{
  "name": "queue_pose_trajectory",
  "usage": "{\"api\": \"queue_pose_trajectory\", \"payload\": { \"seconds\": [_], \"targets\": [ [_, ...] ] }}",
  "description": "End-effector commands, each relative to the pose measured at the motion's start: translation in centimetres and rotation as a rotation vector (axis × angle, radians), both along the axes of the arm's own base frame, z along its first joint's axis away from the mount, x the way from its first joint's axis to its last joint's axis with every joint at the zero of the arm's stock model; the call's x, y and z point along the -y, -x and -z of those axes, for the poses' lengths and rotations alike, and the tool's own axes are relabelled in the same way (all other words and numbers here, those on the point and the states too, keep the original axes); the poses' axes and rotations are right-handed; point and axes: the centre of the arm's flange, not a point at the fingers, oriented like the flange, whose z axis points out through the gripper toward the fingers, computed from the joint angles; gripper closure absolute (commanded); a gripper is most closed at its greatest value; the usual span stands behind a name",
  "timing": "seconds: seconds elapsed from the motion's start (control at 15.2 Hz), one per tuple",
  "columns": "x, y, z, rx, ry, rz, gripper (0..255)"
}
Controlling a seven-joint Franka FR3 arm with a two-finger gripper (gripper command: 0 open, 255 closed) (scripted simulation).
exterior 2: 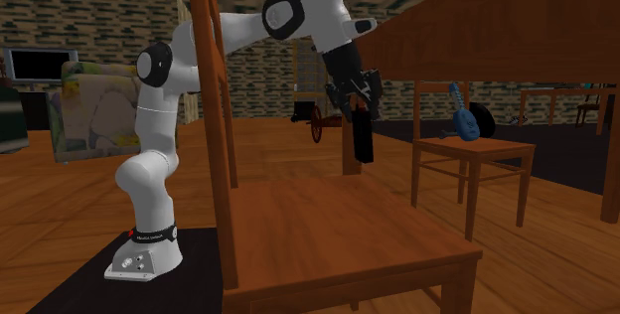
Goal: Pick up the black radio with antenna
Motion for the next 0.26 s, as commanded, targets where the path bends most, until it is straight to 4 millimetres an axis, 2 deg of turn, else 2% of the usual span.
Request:
{"api": "queue_pose_trajectory", "payload": {
  "seconds": [0.0,0.2],
  "targets": [
    [-0.05,-0.02,-1.08,0.0,0.0,0.0,255],
    [-0.06,-0.02,-1.69,0.0,0.0,0.0,255]
  ]
}}
